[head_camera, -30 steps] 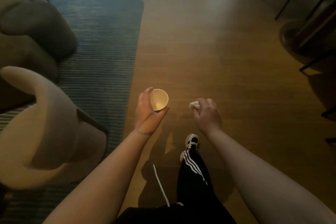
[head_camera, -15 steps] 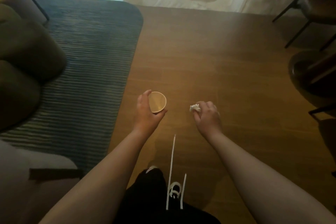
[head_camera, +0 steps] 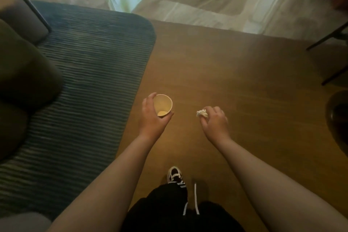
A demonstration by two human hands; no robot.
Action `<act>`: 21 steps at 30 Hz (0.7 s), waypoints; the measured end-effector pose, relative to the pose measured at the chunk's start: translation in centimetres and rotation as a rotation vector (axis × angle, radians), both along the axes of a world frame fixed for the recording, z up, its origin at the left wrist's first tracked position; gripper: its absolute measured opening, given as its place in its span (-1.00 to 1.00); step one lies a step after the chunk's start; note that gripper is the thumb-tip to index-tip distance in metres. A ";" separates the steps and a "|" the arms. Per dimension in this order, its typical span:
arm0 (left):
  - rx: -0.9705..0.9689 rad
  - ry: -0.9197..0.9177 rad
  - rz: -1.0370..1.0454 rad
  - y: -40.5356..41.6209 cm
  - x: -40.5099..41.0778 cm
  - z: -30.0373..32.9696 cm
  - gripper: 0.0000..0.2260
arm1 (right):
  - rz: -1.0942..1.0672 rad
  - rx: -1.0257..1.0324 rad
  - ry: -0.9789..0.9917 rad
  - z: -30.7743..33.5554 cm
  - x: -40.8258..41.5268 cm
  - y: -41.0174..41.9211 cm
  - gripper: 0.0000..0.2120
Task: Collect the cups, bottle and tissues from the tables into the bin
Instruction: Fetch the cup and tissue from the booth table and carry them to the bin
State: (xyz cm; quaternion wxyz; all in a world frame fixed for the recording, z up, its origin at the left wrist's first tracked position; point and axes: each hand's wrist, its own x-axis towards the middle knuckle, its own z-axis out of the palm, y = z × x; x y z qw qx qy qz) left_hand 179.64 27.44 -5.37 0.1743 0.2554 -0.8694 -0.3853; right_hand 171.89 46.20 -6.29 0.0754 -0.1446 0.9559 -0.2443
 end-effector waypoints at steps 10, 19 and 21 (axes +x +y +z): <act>-0.014 0.002 0.044 -7.2 -21.2 1.0 -0.30 | 0.033 -0.013 0.021 1.4 -22.4 -7.5 -0.75; -0.012 -0.017 0.162 -13.9 -44.1 0.0 -0.29 | 0.159 -0.010 0.051 0.9 -48.2 -15.2 -0.75; -0.022 -0.014 0.195 -15.8 -49.1 0.6 -0.29 | 0.202 -0.003 0.071 1.6 -53.8 -16.9 -0.77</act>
